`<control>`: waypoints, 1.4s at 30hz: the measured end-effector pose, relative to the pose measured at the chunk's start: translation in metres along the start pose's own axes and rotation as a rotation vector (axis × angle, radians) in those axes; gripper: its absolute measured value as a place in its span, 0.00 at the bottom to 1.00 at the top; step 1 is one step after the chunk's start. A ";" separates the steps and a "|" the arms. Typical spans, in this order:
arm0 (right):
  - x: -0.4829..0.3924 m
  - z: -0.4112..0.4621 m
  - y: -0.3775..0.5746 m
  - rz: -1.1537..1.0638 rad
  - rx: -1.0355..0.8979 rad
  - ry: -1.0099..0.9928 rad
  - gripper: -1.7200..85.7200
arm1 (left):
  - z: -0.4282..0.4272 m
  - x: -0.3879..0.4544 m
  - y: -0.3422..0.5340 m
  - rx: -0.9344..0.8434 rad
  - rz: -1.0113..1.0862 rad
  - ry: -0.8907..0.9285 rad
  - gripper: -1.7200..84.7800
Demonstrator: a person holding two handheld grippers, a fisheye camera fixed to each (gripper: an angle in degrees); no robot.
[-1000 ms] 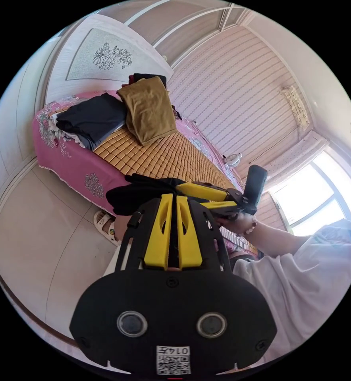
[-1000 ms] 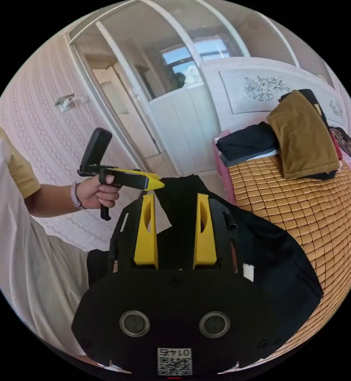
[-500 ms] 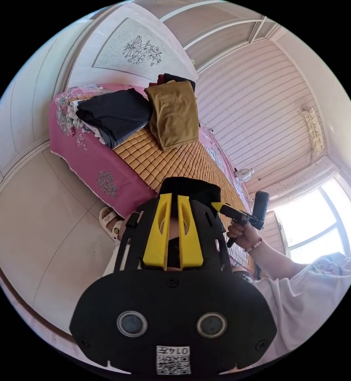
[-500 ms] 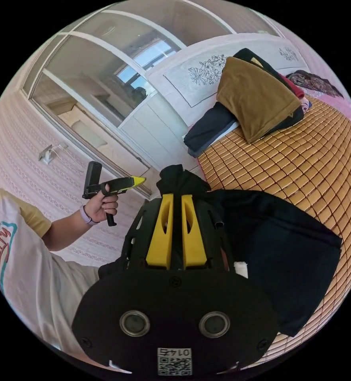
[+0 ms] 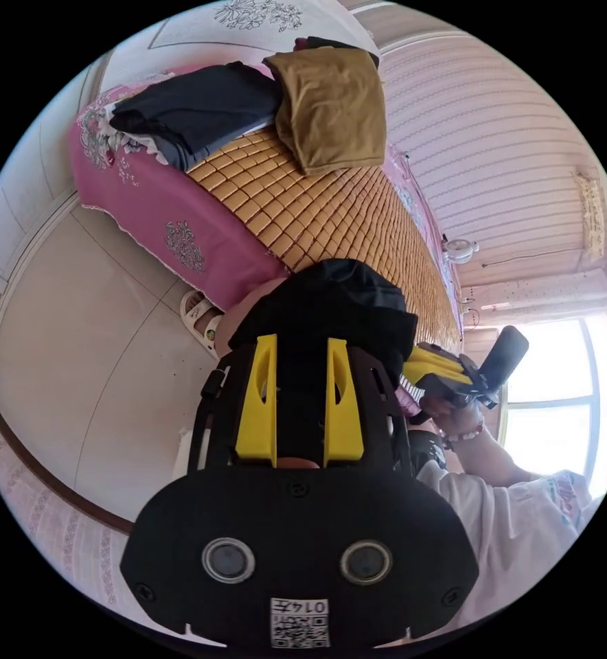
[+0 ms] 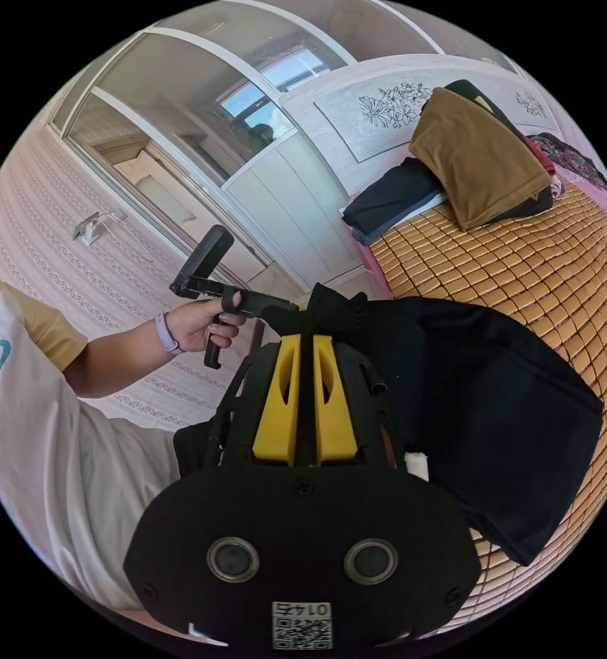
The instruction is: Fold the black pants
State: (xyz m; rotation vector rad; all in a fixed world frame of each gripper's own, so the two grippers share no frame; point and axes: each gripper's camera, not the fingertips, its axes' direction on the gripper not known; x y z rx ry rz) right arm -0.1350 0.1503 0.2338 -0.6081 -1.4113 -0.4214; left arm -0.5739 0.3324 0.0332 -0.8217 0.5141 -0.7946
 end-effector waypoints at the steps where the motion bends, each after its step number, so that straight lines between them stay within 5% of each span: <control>1: 0.001 -0.003 0.003 0.008 0.006 0.005 0.03 | 0.005 0.002 -0.001 -0.015 -0.005 -0.005 0.14; 13: 0.021 -0.153 0.084 0.174 0.342 0.237 0.02 | -0.001 0.045 -0.019 0.065 0.127 -0.027 0.04; 23: -0.014 -0.401 0.216 0.374 0.831 0.895 0.02 | -0.054 0.158 -0.098 0.315 0.416 -0.018 0.02; 29: -0.009 -0.464 0.298 0.605 0.769 1.109 0.02 | -0.082 0.222 -0.143 0.423 0.541 -0.016 0.02; 35: 0.034 -0.482 0.400 1.077 0.723 1.093 0.04 | -0.023 0.227 -0.175 0.286 0.514 -0.047 0.02; 42: 0.084 -0.412 0.375 0.907 0.443 0.902 0.13 | 0.019 0.192 -0.194 0.217 0.322 -0.032 0.02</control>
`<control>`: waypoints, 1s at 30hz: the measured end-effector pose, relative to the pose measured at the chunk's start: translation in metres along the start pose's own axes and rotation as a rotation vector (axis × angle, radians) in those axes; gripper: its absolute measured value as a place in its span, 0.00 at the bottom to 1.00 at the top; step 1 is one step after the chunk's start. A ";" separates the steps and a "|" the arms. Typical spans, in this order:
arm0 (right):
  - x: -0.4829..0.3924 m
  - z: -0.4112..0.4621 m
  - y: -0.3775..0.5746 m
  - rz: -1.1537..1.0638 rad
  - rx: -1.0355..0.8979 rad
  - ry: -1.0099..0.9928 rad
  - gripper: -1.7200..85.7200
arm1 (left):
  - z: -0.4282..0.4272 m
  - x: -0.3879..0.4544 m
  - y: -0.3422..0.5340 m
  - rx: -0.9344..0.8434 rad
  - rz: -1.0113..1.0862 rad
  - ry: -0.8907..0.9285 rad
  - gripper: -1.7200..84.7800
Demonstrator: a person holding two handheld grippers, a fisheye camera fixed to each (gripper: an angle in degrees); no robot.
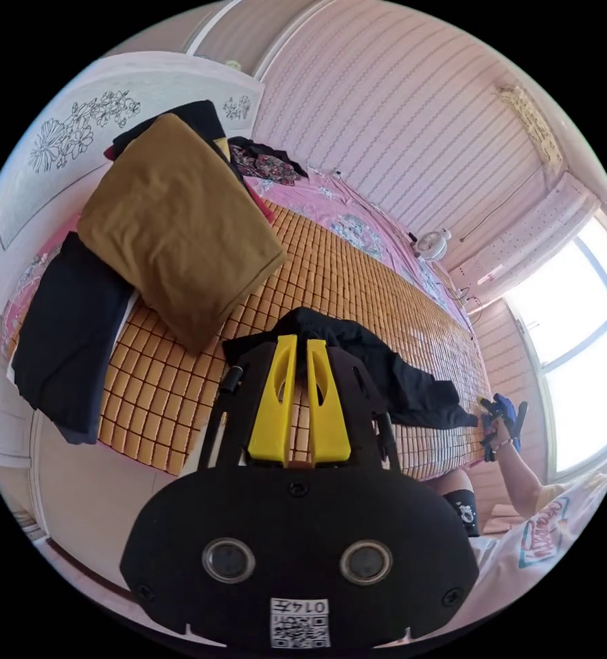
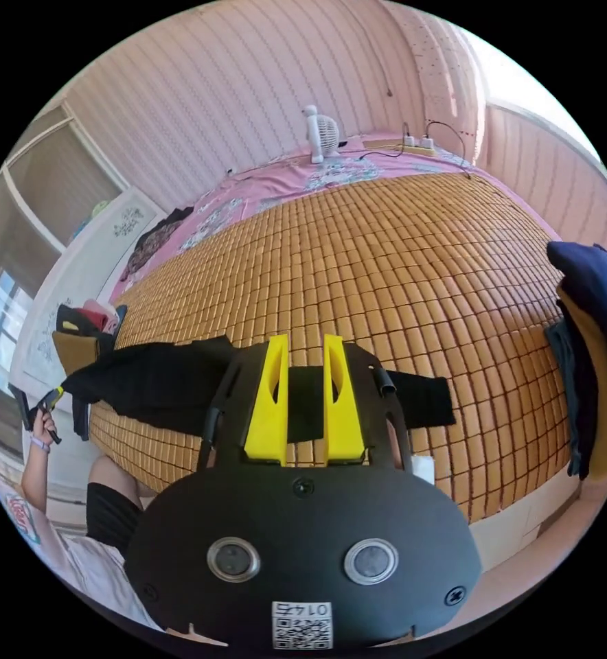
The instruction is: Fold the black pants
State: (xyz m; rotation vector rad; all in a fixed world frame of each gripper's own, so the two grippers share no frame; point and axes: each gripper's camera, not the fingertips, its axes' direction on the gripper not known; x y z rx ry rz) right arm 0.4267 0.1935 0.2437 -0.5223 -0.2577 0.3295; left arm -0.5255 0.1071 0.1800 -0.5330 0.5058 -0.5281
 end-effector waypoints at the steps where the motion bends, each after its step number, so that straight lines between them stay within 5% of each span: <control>1: -0.008 0.008 -0.001 -0.031 -0.018 -0.002 0.14 | 0.001 -0.003 -0.003 0.010 -0.019 0.014 0.02; 4: -0.032 0.047 -0.010 -0.060 -0.132 0.073 0.16 | 0.003 -0.004 -0.014 0.015 -0.013 -0.001 0.02; 8: -0.016 0.055 -0.021 0.052 -0.192 -0.100 0.04 | 0.002 0.002 -0.032 0.032 0.043 -0.031 0.02; 17: 0.049 -0.123 0.054 0.100 0.421 -0.168 0.01 | -0.039 -0.005 -0.051 0.178 0.149 -0.067 0.02; 25: 0.111 -0.128 0.179 0.348 0.209 -0.058 0.02 | -0.011 -0.097 0.044 -0.030 -0.246 -0.083 0.04; 30: 0.120 -0.127 0.179 0.401 0.147 -0.031 0.03 | -0.015 -0.108 0.045 -0.082 -0.256 -0.176 0.03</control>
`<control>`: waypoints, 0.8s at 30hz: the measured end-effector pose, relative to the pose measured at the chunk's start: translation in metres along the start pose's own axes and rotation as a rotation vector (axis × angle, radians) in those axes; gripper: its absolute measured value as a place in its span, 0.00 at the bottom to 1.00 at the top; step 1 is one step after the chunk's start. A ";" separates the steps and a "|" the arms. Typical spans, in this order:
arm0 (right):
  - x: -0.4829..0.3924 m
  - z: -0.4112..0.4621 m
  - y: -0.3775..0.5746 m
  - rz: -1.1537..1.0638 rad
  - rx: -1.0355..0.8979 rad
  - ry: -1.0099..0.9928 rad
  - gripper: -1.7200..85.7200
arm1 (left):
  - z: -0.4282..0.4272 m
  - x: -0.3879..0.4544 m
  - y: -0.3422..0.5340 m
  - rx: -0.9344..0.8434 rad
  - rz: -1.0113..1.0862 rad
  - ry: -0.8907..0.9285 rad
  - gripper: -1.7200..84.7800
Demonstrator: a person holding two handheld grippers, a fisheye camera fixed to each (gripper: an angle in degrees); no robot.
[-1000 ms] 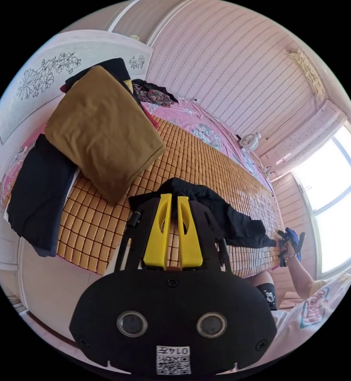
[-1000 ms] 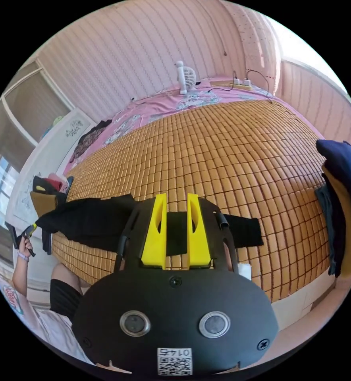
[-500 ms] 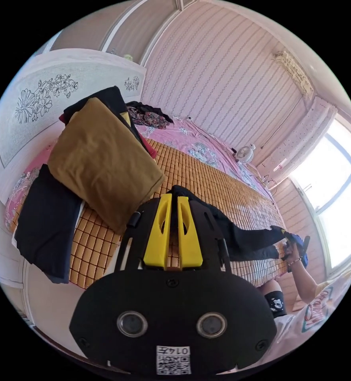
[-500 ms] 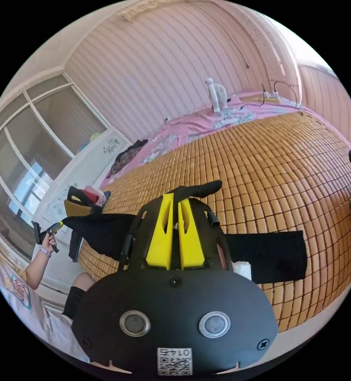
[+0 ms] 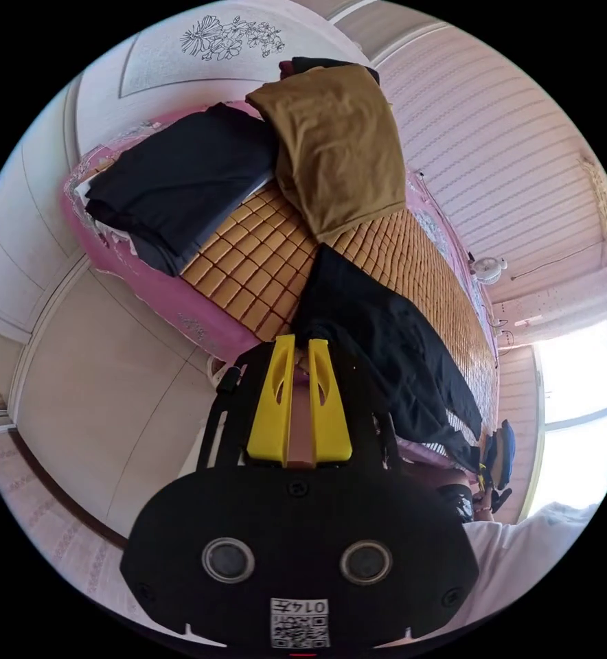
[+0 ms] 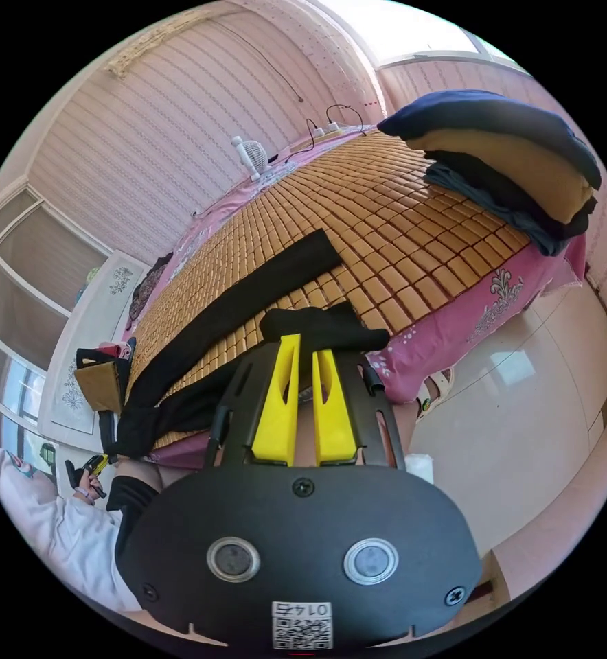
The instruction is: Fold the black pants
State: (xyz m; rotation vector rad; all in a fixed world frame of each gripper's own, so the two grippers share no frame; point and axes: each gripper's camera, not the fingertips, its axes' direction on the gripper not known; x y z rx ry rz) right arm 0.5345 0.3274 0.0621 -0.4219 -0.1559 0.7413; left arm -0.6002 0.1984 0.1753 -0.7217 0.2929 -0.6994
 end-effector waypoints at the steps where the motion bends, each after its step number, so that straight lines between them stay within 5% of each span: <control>1: -0.002 -0.001 -0.002 -0.010 0.002 0.005 0.03 | -0.008 -0.003 -0.003 0.030 -0.003 -0.031 0.02; 7: -0.015 -0.007 -0.021 -0.005 0.000 0.180 0.07 | -0.023 -0.019 -0.021 0.140 -0.120 0.091 0.01; 13: -0.040 -0.014 -0.038 0.032 0.087 0.482 0.06 | 0.039 0.024 -0.058 0.015 -0.010 0.104 0.01; 19: -0.095 0.033 -0.087 -0.165 0.014 0.354 0.04 | 0.125 0.112 -0.097 -0.106 0.260 -0.071 0.01; 24: -0.122 0.110 -0.123 -0.198 -0.152 0.353 0.05 | 0.183 0.138 -0.116 -0.135 0.242 -0.140 0.01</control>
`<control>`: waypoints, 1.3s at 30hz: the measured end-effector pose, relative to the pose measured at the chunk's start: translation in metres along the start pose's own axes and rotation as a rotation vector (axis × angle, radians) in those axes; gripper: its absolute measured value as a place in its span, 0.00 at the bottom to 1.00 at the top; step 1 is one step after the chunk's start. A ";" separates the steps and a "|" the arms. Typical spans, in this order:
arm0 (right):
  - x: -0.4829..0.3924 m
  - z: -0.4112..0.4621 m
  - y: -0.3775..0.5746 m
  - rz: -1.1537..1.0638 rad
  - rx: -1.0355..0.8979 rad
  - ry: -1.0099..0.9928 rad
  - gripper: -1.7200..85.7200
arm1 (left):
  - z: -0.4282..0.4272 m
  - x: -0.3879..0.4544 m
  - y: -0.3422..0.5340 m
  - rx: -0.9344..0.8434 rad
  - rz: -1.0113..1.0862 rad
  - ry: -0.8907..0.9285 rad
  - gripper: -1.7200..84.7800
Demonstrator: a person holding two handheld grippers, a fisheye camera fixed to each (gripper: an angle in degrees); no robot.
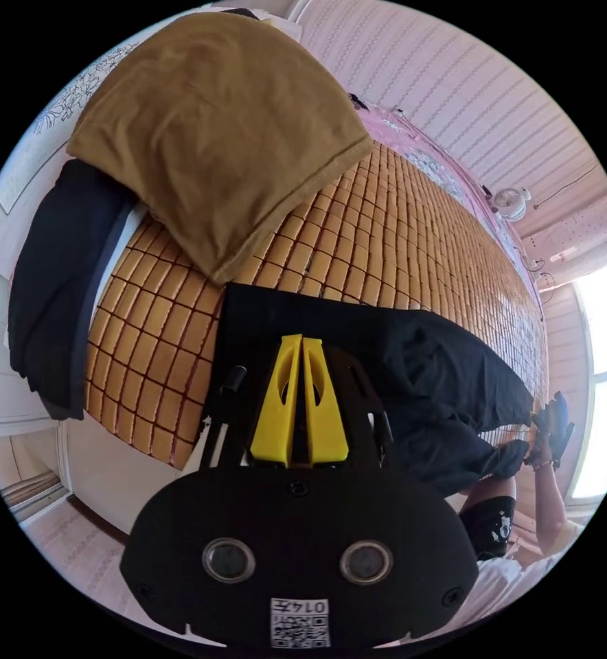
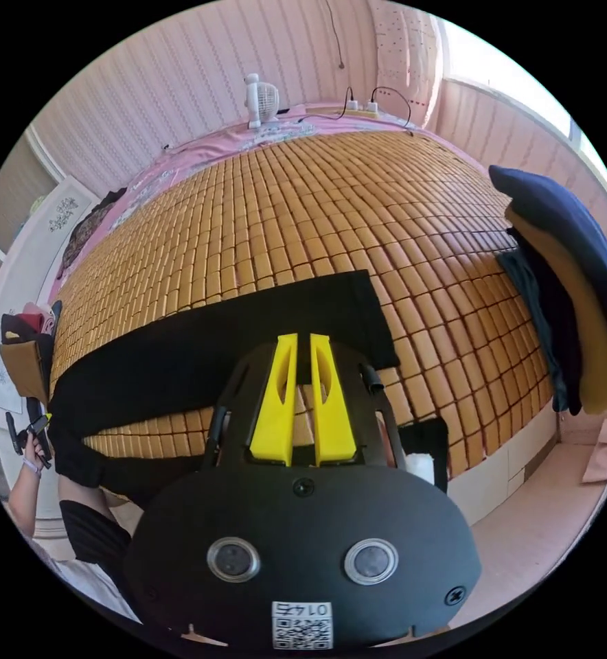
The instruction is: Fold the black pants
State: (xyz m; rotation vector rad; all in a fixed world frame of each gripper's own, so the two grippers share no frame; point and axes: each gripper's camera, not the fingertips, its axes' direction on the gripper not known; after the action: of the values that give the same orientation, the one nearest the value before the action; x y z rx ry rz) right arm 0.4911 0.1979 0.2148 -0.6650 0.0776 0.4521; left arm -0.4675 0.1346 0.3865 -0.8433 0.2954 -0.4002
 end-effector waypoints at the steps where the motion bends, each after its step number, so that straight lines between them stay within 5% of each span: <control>1: -0.003 0.000 -0.002 0.007 0.028 0.012 0.04 | 0.006 0.005 -0.003 0.013 0.004 0.001 0.01; 15: -0.011 0.018 -0.021 -0.008 0.063 -0.040 0.02 | 0.053 0.045 -0.008 -0.018 0.125 -0.073 0.01; 20: -0.050 0.025 -0.020 -0.152 0.061 0.211 0.02 | 0.072 0.085 0.008 0.084 0.265 -0.356 0.01; 33: -0.053 0.055 -0.079 -0.146 0.075 0.183 0.01 | 0.119 0.110 -0.027 0.075 0.314 -0.395 0.01; 39: -0.034 0.064 -0.096 -0.042 0.047 0.079 0.01 | 0.120 0.086 -0.014 0.119 0.199 -0.238 0.01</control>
State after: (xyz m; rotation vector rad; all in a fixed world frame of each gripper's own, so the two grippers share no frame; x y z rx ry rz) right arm 0.4965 0.1574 0.3279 -0.6377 0.1485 0.3829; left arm -0.3454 0.1661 0.4647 -0.7285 0.1316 -0.1285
